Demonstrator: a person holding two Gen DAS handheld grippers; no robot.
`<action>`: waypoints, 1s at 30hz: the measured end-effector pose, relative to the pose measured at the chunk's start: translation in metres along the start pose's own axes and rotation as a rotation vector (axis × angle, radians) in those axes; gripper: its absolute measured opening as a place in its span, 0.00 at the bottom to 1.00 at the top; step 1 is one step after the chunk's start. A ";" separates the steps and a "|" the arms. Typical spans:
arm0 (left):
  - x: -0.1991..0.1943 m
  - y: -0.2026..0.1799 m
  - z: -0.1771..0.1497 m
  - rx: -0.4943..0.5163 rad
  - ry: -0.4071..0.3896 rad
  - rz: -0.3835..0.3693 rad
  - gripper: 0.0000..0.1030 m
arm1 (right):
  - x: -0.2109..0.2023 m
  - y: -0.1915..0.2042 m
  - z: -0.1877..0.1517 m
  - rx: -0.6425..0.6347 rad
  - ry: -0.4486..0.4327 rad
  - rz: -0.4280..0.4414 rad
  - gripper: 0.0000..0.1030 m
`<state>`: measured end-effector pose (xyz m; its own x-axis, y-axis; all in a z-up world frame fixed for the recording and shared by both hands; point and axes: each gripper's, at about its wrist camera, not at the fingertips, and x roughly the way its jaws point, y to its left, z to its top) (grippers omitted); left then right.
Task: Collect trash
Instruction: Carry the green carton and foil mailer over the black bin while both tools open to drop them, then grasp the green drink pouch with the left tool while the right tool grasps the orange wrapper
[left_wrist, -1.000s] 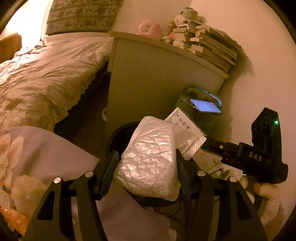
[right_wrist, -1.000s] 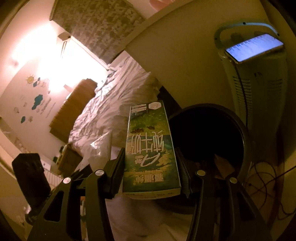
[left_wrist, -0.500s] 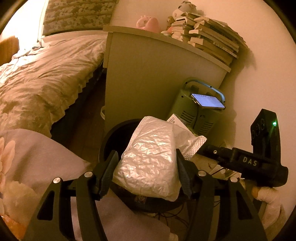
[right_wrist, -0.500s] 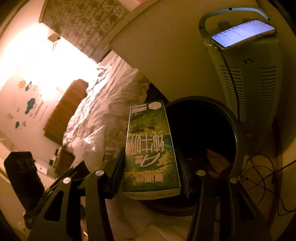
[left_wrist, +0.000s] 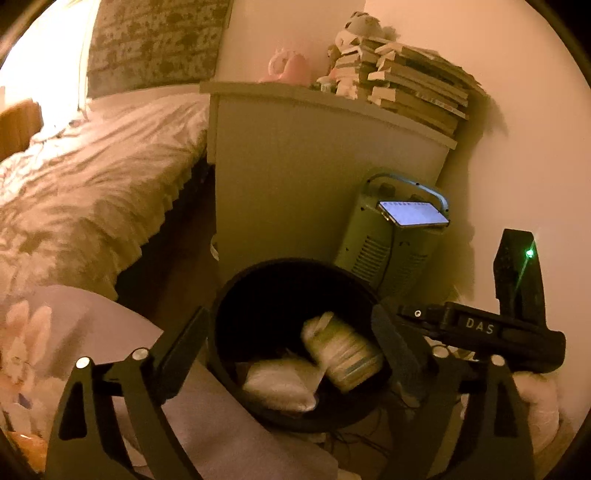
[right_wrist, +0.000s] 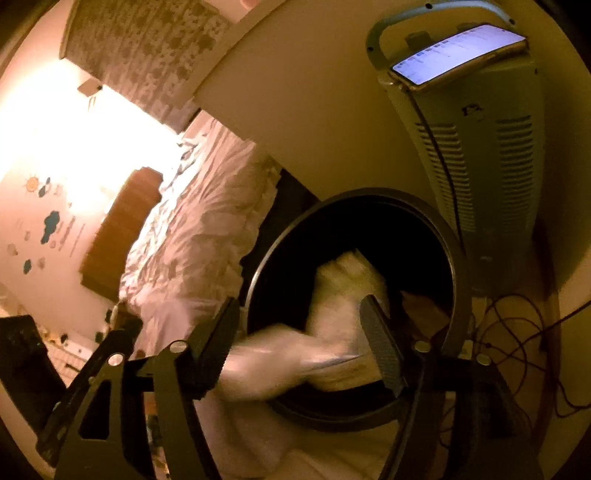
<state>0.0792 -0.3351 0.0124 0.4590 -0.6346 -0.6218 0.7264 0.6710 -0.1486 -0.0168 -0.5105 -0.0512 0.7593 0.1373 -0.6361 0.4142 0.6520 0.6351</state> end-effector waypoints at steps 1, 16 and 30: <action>-0.004 -0.002 0.001 0.006 -0.006 0.004 0.87 | -0.001 0.001 0.000 -0.005 -0.001 -0.002 0.66; -0.070 0.020 -0.015 -0.043 -0.071 0.062 0.87 | 0.001 0.045 -0.018 -0.116 0.033 0.052 0.66; -0.168 0.175 -0.127 -0.547 -0.053 0.275 0.87 | 0.054 0.177 -0.096 -0.514 0.219 0.167 0.66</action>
<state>0.0639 -0.0618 -0.0069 0.6272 -0.4194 -0.6562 0.2168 0.9033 -0.3701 0.0495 -0.3162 -0.0150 0.6492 0.3844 -0.6563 -0.0403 0.8790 0.4751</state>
